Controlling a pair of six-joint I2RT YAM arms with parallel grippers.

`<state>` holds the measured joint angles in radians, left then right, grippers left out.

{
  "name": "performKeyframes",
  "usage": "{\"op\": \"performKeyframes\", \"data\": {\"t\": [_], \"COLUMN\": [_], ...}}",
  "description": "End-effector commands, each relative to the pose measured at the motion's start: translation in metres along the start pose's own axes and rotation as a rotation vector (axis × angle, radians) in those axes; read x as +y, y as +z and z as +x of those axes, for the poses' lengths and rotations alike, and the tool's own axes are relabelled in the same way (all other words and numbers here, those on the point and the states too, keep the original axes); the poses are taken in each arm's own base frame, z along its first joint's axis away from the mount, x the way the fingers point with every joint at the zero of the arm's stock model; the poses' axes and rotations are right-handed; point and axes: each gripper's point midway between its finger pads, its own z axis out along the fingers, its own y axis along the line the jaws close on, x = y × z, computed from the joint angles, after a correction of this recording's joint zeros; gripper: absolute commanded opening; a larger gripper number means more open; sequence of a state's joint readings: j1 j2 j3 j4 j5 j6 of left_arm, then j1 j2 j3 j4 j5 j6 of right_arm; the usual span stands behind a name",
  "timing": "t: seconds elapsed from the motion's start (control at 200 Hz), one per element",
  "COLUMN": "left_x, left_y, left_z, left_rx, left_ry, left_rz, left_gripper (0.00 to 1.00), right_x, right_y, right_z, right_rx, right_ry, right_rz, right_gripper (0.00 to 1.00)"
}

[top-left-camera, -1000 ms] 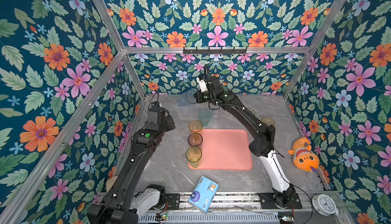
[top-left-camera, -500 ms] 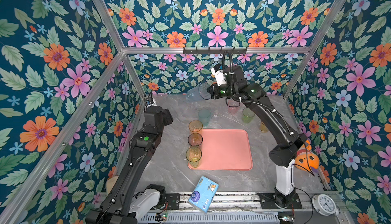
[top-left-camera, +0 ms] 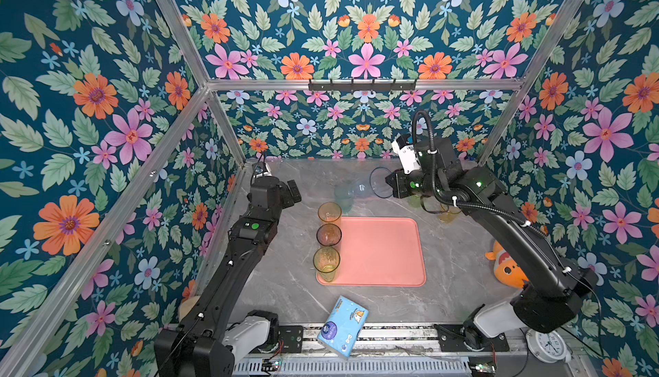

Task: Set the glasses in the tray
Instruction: 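Carry the light blue glass over the pink tray and lower it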

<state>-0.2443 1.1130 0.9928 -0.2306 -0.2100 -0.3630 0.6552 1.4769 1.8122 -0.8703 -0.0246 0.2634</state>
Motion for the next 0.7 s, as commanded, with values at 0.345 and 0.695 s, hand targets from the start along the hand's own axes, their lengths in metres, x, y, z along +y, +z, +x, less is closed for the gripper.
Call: {"op": "performKeyframes", "data": {"t": [0.345,0.695], "left_x": [0.002,0.009], "left_y": [0.012,0.004], "left_z": [0.005,0.004], "left_rx": [-0.024,-0.02], "left_ry": [0.036,0.055], "left_rz": [-0.009,-0.032], "left_gripper": [0.99,0.99], "right_x": [-0.043,-0.037], "right_y": [0.022,0.062], "right_z": [0.098,0.142], "right_rx": [0.165,0.302], "right_ry": [0.044,0.081], "right_rz": [0.131,0.127], "right_gripper": [0.0,0.0]}}
